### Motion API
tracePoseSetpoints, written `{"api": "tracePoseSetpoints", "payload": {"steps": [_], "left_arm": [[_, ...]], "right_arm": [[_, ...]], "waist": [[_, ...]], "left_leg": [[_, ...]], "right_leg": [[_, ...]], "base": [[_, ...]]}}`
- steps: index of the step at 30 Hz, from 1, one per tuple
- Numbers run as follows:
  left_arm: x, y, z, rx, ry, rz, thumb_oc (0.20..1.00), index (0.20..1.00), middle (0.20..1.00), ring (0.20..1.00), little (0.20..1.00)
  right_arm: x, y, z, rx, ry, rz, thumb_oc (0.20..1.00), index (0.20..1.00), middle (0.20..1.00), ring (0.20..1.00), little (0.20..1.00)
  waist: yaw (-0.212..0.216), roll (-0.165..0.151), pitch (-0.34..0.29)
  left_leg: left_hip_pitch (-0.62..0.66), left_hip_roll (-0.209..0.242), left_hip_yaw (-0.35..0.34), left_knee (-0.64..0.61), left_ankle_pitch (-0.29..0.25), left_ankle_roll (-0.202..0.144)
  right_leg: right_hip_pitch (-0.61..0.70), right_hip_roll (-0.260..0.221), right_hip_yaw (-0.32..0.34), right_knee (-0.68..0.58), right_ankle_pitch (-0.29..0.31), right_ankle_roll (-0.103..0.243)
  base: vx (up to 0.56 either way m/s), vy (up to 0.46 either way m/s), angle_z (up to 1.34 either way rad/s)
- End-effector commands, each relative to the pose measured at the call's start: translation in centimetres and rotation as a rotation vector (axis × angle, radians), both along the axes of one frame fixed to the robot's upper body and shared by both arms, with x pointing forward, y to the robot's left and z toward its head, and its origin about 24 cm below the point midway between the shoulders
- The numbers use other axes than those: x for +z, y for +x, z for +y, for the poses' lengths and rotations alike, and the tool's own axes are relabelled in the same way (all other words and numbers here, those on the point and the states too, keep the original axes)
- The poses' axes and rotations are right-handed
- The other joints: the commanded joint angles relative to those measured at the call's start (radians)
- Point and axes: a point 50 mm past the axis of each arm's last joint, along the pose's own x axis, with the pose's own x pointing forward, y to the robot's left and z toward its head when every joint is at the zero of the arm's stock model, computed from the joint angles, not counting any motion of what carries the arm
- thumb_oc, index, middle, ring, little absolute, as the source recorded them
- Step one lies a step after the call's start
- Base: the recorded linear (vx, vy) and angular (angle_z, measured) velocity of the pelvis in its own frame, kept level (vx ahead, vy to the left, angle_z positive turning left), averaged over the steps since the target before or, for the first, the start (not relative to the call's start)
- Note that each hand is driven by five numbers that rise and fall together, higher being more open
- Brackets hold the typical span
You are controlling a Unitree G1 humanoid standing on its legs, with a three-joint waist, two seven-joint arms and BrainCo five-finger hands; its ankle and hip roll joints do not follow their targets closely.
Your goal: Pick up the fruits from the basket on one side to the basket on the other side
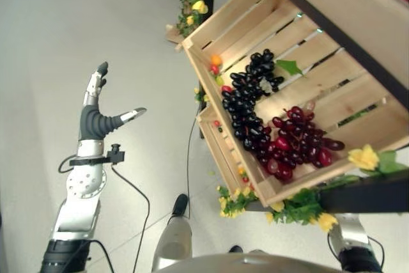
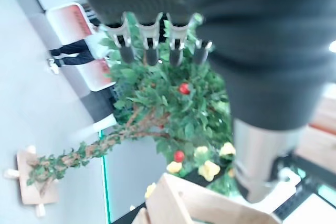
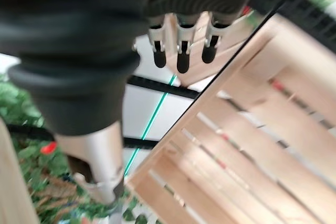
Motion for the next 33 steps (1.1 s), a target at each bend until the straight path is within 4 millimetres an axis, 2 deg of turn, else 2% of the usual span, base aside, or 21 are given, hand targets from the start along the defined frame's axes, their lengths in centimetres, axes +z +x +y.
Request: {"api": "tracePoseSetpoints", "payload": {"steps": [1,4,7,11,12,13,14,15,16,18,21,22,24,27,29,33], "left_arm": [[1.4,0.2,-0.9,-0.064,-0.007,-0.091,1.0,1.0,1.0,1.0,1.0],[1.3,0.4,-1.0,-0.07,-0.018,-0.083,1.0,1.0,1.0,1.0,1.0],[0.4,0.8,-0.9,-0.056,-0.007,-0.029,1.0,1.0,1.0,1.0,1.0],[-1.9,1.7,-0.7,-0.046,0.033,0.097,1.0,1.0,1.0,1.0,1.0],[-4.1,2.3,-0.5,-0.039,0.043,0.217,1.0,1.0,1.0,1.0,1.0],[-4.2,2.3,-0.6,-0.039,0.041,0.217,1.0,1.0,1.0,1.0,1.0],[-6.0,2.5,-0.3,-0.031,0.054,0.309,1.0,1.0,1.0,1.0,1.0],[-6.0,2.6,-0.4,-0.032,0.054,0.308,1.0,1.0,1.0,1.0,1.0],[-8.1,2.7,-0.2,-0.026,0.073,0.407,1.0,1.0,1.0,1.0,1.0],[-8.8,2.7,-0.1,-0.017,0.097,0.438,1.0,1.0,1.0,1.0,1.0],[-13.4,2.4,0.2,0.011,0.078,0.637,1.0,1.0,1.0,1.0,1.0],[-13.4,2.4,0.2,0.01,0.078,0.637,1.0,1.0,1.0,1.0,1.0],[-15.2,1.7,0.5,0.041,0.028,0.705,1.0,1.0,1.0,1.0,1.0],[-14.9,1.6,0.6,0.039,0.015,0.687,1.0,1.0,1.0,1.0,1.0],[-14.8,1.3,0.8,0.049,0.004,0.676,1.0,1.0,1.0,1.0,1.0],[-14.2,1.4,0.7,0.037,-0.004,0.639,1.0,1.0,1.0,1.0,1.0]], "right_arm": [[2.4,0.0,-1.7,-0.05,-0.057,-0.117,1.0,1.0,1.0,1.0,1.0],[2.7,0.2,-1.6,-0.039,-0.063,-0.129,1.0,1.0,1.0,1.0,1.0],[3.0,0.5,-1.5,-0.032,-0.076,-0.133,1.0,1.0,1.0,1.0,1.0],[3.2,0.7,-1.4,-0.025,-0.082,-0.131,1.0,1.0,1.0,1.0,1.0],[3.3,0.8,-1.5,-0.025,-0.085,-0.133,1.0,1.0,1.0,1.0,1.0],[3.3,0.8,-1.6,-0.025,-0.087,-0.133,1.0,1.0,1.0,1.0,1.0],[3.4,1.0,-1.6,-0.027,-0.083,-0.132,1.0,1.0,1.0,1.0,1.0],[3.4,1.0,-1.6,-0.027,-0.083,-0.132,1.0,1.0,1.0,1.0,1.0],[3.5,1.1,-1.6,-0.027,-0.081,-0.136,1.0,1.0,1.0,1.0,1.0],[3.5,1.2,-1.5,-0.028,-0.078,-0.14,1.0,1.0,1.0,1.0,1.0],[3.6,1.4,-1.4,-0.036,-0.061,-0.158,1.0,1.0,1.0,1.0,1.0],[3.6,1.4,-1.4,-0.036,-0.061,-0.158,1.0,1.0,1.0,1.0,1.0],[3.3,1.1,-1.2,-0.026,-0.053,-0.146,1.0,1.0,1.0,1.0,1.0],[3.2,1.0,-1.1,-0.029,-0.048,-0.146,1.0,1.0,1.0,1.0,1.0],[3.0,1.0,-1.0,-0.029,-0.042,-0.14,1.0,1.0,1.0,1.0,1.0],[2.8,0.9,-1.0,-0.03,-0.039,-0.134,1.0,1.0,1.0,1.0,1.0]], "waist": [[-0.019,0.029,-0.016],[-0.024,0.031,-0.01],[-0.033,0.031,-0.006],[-0.057,0.03,-0.009],[-0.072,0.036,-0.008],[-0.075,0.03,-0.013],[-0.085,0.035,-0.011],[-0.083,0.035,-0.012],[-0.101,0.028,-0.015],[-0.108,0.024,-0.017],[-0.141,0.009,-0.029],[-0.138,0.009,-0.03],[-0.156,-0.002,-0.036],[-0.163,-0.009,-0.036],[-0.173,-0.017,-0.035],[-0.179,-0.024,-0.035]], "left_leg": [[0.017,0.064,-0.017,-0.081,0.028,-0.06],[0.02,0.065,-0.015,-0.084,0.028,-0.059],[0.027,0.07,-0.004,-0.086,0.024,-0.054],[0.036,0.077,0.019,-0.087,0.015,-0.049],[0.033,0.081,0.035,-0.078,0.025,-0.038],[0.041,0.083,0.037,-0.083,0.007,-0.043],[0.035,0.085,0.05,-0.071,0.013,-0.032],[0.035,0.085,0.051,-0.071,0.013,-0.032],[0.036,0.086,0.071,-0.054,-0.002,-0.026],[0.038,0.086,0.084,-0.045,-0.012,-0.023],[0.038,0.084,0.141,-0.004,-0.045,-0.003],[0.038,0.085,0.145,-0.004,-0.046,-0.002],[0.056,0.086,0.195,0.003,-0.068,0.018],[0.068,0.087,0.226,0.002,-0.079,0.03],[0.086,0.086,0.268,0.008,-0.098,0.041],[0.102,0.084,0.305,0.021,-0.118,0.05]], "right_leg": [[-0.037,-0.017,-0.024,0.163,-0.125,-0.035],[-0.041,-0.017,-0.021,0.165,-0.124,-0.035],[-0.045,-0.014,-0.004,0.163,-0.12,-0.035],[-0.045,-0.008,0.025,0.133,-0.104,-0.031],[-0.051,-0.007,0.031,0.107,-0.066,-0.026],[-0.045,-0.003,0.047,0.104,-0.085,-0.024],[-0.055,-0.004,0.057,0.086,-0.051,-0.02],[-0.056,-0.004,0.058,0.086,-0.05,-0.02],[-0.056,-0.005,0.091,0.063,-0.034,-0.014],[-0.055,-0.005,0.105,0.048,-0.026,-0.009],[-0.061,-0.009,0.187,-0.015,0.023,0.014],[-0.061,-0.009,0.19,-0.018,0.025,0.014],[-0.071,-0.016,0.254,-0.048,0.057,0.031],[-0.08,-0.022,0.292,-0.065,0.077,0.041],[-0.094,-0.025,0.343,-0.075,0.097,0.051],[-0.105,-0.03,0.387,-0.08,0.111,0.059]], "base": [[-0.02,-0.017,0.04],[-0.02,-0.001,0.01],[-0.02,0.018,-0.04],[-0.02,0.052,-0.11],[0.01,0.056,-0.33],[-0.06,0.137,-0.54],[0.0,0.04,-0.52],[-0.06,0.132,-0.56],[0.02,0.042,-0.37],[0.02,0.055,-0.43],[0.03,0.112,-0.59],[0.02,0.121,-0.75],[0.03,0.118,-0.95],[0.0,0.094,-0.69],[0.0,0.12,-0.63],[0.01,0.071,-0.6]]}}
